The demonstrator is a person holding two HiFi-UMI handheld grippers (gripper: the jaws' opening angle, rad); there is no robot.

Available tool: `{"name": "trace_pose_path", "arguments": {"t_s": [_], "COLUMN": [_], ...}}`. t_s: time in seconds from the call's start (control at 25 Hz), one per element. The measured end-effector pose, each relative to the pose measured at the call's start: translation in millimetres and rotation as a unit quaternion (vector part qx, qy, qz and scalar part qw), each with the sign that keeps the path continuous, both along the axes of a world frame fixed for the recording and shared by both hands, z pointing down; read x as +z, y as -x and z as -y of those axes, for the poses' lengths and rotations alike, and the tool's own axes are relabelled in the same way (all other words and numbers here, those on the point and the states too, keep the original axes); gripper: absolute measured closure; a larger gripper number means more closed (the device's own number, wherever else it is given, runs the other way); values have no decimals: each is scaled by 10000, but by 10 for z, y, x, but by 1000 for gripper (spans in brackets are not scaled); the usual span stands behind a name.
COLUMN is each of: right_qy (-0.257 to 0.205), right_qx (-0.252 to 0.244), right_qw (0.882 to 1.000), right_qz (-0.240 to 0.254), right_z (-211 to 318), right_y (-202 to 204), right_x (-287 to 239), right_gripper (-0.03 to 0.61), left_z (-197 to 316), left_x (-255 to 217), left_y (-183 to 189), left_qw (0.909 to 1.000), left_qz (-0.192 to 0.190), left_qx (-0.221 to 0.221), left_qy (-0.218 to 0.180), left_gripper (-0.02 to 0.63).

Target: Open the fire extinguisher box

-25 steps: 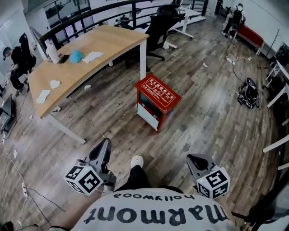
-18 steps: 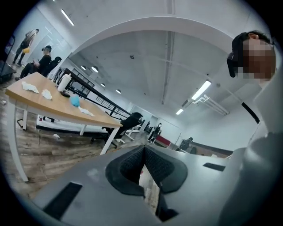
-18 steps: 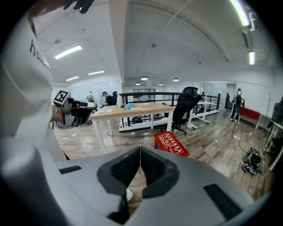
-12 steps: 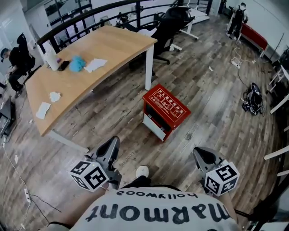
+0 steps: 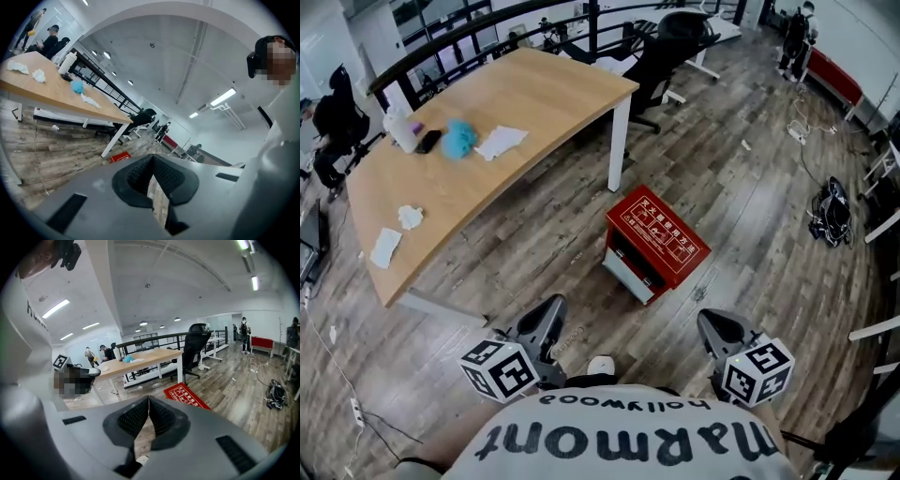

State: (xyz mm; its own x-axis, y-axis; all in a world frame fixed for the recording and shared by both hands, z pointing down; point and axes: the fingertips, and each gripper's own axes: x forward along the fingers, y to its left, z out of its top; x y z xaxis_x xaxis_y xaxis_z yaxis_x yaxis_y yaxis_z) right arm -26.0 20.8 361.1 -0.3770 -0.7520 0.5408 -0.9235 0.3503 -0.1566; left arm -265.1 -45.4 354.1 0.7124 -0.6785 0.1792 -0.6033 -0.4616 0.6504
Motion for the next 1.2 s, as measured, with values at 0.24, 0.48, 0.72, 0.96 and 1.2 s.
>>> {"name": "trace_pose_path", "arguments": {"t_s": [0.24, 0.48, 0.72, 0.96, 1.2], "right_qy": [-188, 93, 2, 99, 373], "right_qx": [119, 418, 483, 476, 1087], "right_qw": [9996, 9983, 9987, 9988, 9928], "right_qz": [-147, -385, 140, 73, 341], "right_z": [321, 264, 568, 582, 455], "right_y": [0, -274, -161, -197, -479], "right_x": [-53, 37, 27, 126, 236], "right_gripper": [568, 568, 568, 569, 569], "left_z": [351, 561, 646, 704, 818], "left_x": [14, 47, 72, 89, 119], "left_y": [-11, 120, 403, 341, 219], "left_qw": [10000, 9998, 9990, 9993, 9996], "left_qz": [24, -117, 22, 92, 166], "left_qx": [65, -126, -363, -290, -142], "left_qy": [-29, 128, 253, 235, 176], "left_gripper": [607, 607, 607, 607, 607]}}
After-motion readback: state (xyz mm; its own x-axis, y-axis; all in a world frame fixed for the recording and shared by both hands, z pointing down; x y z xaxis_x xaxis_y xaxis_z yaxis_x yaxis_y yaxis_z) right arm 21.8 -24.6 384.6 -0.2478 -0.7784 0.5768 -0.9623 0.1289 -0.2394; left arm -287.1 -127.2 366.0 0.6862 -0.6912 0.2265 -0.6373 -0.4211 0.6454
